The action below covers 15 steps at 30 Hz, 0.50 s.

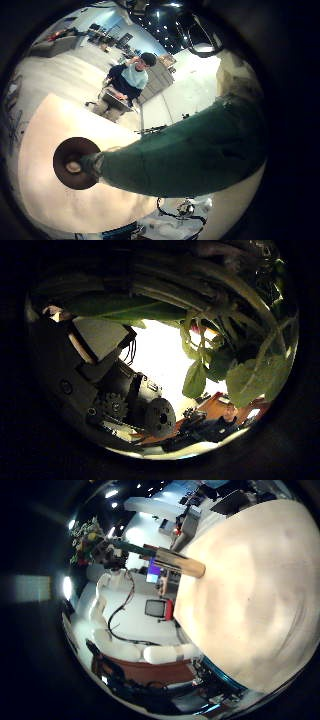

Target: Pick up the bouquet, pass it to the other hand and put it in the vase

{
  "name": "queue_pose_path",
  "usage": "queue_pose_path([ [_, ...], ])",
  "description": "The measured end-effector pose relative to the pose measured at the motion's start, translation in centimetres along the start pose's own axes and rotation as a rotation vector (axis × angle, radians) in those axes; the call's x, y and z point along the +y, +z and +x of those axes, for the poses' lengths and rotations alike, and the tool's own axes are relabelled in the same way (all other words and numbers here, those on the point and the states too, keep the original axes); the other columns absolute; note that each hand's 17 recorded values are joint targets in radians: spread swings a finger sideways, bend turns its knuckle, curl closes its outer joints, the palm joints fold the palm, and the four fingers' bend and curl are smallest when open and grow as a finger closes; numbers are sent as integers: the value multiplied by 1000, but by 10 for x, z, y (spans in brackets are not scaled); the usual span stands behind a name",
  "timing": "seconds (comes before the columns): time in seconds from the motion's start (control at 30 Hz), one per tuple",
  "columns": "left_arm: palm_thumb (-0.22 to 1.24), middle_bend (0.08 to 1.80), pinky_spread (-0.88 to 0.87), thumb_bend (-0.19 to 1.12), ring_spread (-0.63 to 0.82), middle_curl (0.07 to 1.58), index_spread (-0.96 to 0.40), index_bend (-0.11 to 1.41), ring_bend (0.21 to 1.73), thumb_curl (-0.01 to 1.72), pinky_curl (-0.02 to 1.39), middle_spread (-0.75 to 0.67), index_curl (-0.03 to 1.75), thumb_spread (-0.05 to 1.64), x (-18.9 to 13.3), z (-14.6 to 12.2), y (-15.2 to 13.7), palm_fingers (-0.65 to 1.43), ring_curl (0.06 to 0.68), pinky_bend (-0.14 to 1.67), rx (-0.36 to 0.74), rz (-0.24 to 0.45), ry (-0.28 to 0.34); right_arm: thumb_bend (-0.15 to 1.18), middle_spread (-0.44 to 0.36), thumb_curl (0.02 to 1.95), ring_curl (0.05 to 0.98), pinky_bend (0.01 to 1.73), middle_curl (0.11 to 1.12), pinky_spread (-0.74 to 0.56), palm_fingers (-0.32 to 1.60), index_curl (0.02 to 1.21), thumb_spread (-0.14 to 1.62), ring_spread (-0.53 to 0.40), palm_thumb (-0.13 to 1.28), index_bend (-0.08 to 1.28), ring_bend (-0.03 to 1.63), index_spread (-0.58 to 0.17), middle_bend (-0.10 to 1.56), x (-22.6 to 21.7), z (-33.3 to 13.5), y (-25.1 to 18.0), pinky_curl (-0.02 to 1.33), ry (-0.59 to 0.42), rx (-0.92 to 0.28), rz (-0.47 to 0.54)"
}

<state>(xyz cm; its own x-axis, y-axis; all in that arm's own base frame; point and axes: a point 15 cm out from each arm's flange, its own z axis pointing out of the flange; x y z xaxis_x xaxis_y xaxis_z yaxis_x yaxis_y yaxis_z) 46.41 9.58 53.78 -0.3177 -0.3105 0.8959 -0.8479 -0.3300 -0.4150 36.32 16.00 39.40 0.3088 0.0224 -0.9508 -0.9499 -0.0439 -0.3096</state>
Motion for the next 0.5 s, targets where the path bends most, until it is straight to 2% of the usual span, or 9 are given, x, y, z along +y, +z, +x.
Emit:
queue_pose_path([
  [0.17, 951, 1008, -662, -62, -441, 1091, -684, 1074, 1327, 858, 589, -564, -12, 234, 5, -25, -4, 914, 556, 1079, 15, 20, -9, -22, 88, 542, 257, 301, 274, 243, 83, 317, 953, 139, 887, 187, 269, -310, 174, -1, 1, -2, 316, 0, 0, 6],
  [0.23, 866, 983, -676, -66, -468, 1062, -616, 1019, 1220, 824, 583, -547, -13, 318, 8, -37, -11, 757, 532, 1072, 5, 47, -22, -22, 88, 543, 257, 292, 272, 243, 91, 322, 953, 134, 887, 189, 264, -306, 173, 0, 0, -1, 315, -1, 0, 3],
  [0.27, 791, 945, -673, -92, -472, 1043, -565, 976, 1160, 797, 575, -539, -15, 406, 11, -42, -13, 608, 511, 1051, -2, 48, -33, -23, 88, 543, 257, 291, 270, 243, 94, 325, 953, 132, 887, 191, 261, -307, 171, 0, 0, 0, 315, -2, 0, 0],
  [0.3, 759, 946, -666, -78, -463, 1037, -523, 957, 1138, 776, 583, -530, -9, 477, 16, -46, -14, 574, 515, 1052, -14, 35, -40, -23, 88, 543, 257, 287, 269, 243, 98, 328, 953, 131, 887, 193, 256, -304, 171, 0, 0, 1, 314, -2, -1, -2],
  [0.33, 607, 841, -540, -96, -361, 998, -350, 909, 1057, 703, 553, -472, 8, 661, 22, -52, -14, 196, 497, 877, -29, 18, -50, -23, 88, 544, 256, 283, 267, 243, 102, 330, 953, 130, 887, 194, 254, -303, 169, 0, -1, 1, 313, -3, -1, -3],
  [0.37, 396, 396, 2, -103, 59, 835, -47, 686, 882, 574, 472, -69, 14, 762, 28, -58, -16, -377, 407, 657, -50, 1, -58, -23, 88, 544, 255, 278, 264, 243, 110, 336, 953, 129, 887, 196, 247, -303, 168, 0, -2, 2, 313, -5, -1, -6],
  [0.43, 280, 168, 331, -73, 319, 664, 62, 439, 726, 491, 374, 252, 10, 784, 37, -67, -26, -345, 311, 539, -102, -11, -47, -23, 88, 544, 255, 275, 261, 242, 112, 339, 953, 129, 886, 193, 242, -303, 168, 2, -3, 5, 313, -7, -3, -14],
  [0.47, 275, 149, 369, -67, 350, 642, 67, 412, 701, 484, 366, 287, 11, 783, 37, -68, -34, -347, 300, 528, -114, 8, -41, -23, 88, 545, 256, 276, 259, 244, 114, 340, 953, 128, 886, 191, 243, -303, 167, 2, -3, 6, 314, -7, -2, -18],
  [0.5, 247, 115, 470, -58, 431, 563, 90, 323, 634, 454, 336, 395, 22, 781, 38, -70, -45, -309, 269, 478, -126, 38, -40, -23, 88, 545, 256, 273, 259, 245, 116, 341, 953, 128, 886, 192, 241, -302, 168, 2, -3, 6, 314, -8, -3, -17],
])
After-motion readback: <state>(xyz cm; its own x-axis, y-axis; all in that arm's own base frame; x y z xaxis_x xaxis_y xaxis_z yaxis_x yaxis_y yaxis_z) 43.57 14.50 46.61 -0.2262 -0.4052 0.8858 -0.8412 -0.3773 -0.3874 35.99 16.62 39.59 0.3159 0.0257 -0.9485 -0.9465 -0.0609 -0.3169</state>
